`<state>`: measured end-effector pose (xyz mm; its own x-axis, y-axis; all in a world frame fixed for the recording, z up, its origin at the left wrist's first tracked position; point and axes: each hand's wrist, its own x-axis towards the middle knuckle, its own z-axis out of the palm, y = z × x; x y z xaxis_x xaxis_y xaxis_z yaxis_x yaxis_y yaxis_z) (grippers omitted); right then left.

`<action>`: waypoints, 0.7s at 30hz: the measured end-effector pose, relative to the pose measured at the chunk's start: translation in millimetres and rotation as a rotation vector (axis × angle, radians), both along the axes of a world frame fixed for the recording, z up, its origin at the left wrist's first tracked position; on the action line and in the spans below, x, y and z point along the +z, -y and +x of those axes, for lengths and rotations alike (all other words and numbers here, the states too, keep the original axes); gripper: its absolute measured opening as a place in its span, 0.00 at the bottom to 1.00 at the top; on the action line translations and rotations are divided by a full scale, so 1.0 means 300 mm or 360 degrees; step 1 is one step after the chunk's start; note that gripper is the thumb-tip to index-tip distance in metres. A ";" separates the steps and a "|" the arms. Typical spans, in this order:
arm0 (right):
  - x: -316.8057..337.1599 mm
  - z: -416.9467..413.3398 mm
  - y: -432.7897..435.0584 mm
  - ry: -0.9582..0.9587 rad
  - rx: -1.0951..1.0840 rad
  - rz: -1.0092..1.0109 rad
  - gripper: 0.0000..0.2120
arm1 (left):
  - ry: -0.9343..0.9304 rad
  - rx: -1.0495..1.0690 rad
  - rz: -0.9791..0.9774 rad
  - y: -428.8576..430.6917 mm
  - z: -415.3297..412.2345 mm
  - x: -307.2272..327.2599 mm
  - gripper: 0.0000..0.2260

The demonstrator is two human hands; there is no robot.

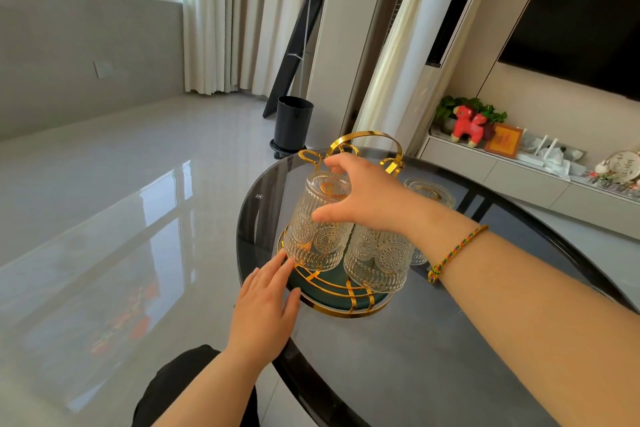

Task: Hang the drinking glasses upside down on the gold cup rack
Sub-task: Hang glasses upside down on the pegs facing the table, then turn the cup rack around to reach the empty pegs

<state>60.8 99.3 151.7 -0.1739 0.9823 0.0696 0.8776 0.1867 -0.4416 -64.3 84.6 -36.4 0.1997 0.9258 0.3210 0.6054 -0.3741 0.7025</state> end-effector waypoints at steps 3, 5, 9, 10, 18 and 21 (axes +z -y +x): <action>0.017 0.013 0.001 -0.0021 0.0011 -0.0059 0.37 | -0.0007 -0.0007 -0.0023 0.002 -0.001 0.005 0.21; 0.036 0.028 0.006 -0.0055 0.0008 -0.0057 0.35 | 0.0003 -0.0014 -0.0041 0.004 -0.002 0.005 0.21; 0.077 0.086 0.018 -0.0329 -0.0116 0.0429 0.13 | 0.0106 0.0007 -0.0073 0.015 -0.005 0.028 0.19; 0.086 0.106 0.018 -0.0372 -0.0162 0.0574 0.09 | 0.0197 0.0044 -0.0066 0.020 -0.011 0.044 0.16; 0.074 0.247 -0.046 -0.0407 -0.0423 0.0235 0.20 | 0.0570 0.0237 0.0496 -0.026 -0.037 0.403 0.09; 0.063 0.240 -0.051 -0.0472 -0.0319 0.0131 0.18 | 0.0204 0.0021 0.0469 -0.109 0.026 0.549 0.15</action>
<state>132.9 114.7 170.4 0.0610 0.9838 0.1685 0.7365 0.0696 -0.6729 -56.6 117.2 128.4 0.1289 0.7915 0.5974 0.5250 -0.5655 0.6360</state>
